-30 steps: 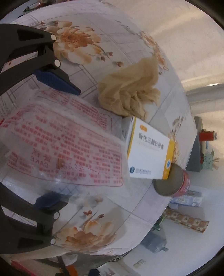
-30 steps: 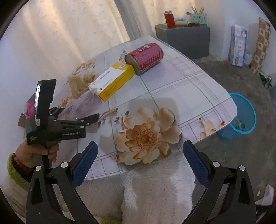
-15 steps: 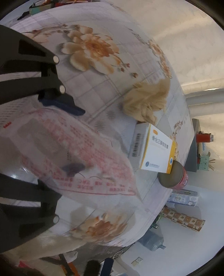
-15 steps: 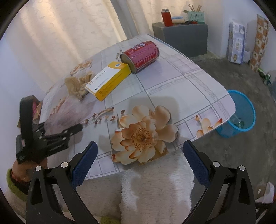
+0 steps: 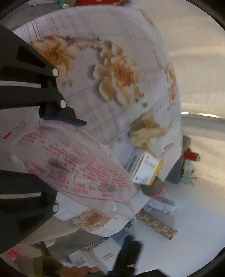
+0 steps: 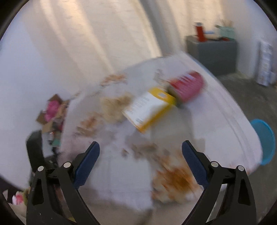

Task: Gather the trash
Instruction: 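Grasp the crumpled tan paper with the right gripper while the left holds the bag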

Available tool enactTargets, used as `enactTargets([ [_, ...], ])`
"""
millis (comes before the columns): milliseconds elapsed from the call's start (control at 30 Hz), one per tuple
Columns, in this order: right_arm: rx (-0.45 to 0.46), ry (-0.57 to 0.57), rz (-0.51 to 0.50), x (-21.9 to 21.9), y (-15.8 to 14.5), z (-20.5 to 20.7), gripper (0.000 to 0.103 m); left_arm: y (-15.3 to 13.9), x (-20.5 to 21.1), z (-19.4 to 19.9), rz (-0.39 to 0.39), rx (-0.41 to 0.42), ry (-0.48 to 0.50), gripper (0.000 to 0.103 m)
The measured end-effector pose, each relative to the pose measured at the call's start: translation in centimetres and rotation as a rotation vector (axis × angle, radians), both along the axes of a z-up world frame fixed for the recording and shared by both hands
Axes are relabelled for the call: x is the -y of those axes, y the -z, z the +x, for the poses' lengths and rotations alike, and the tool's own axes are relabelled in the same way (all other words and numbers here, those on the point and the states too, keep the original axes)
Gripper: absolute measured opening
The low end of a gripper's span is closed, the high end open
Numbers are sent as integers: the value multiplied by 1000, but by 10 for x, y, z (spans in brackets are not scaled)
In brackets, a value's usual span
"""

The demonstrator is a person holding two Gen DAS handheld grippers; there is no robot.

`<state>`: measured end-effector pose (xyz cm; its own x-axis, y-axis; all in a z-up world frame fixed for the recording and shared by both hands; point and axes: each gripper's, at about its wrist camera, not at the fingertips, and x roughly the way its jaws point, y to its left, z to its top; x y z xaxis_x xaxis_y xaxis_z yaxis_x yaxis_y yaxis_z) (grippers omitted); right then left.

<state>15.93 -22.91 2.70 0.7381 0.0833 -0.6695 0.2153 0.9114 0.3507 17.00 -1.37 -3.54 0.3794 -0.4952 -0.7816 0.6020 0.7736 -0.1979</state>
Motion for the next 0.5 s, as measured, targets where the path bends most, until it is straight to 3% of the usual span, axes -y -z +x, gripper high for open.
enactTargets([
  [233,-32,-163,-39,-34,-5,92,80,-5,-19,10,-2,28,-62,31],
  [500,-119,-232,-138,-62,19,162,70,-3,-31,16,5,37,-112,31],
])
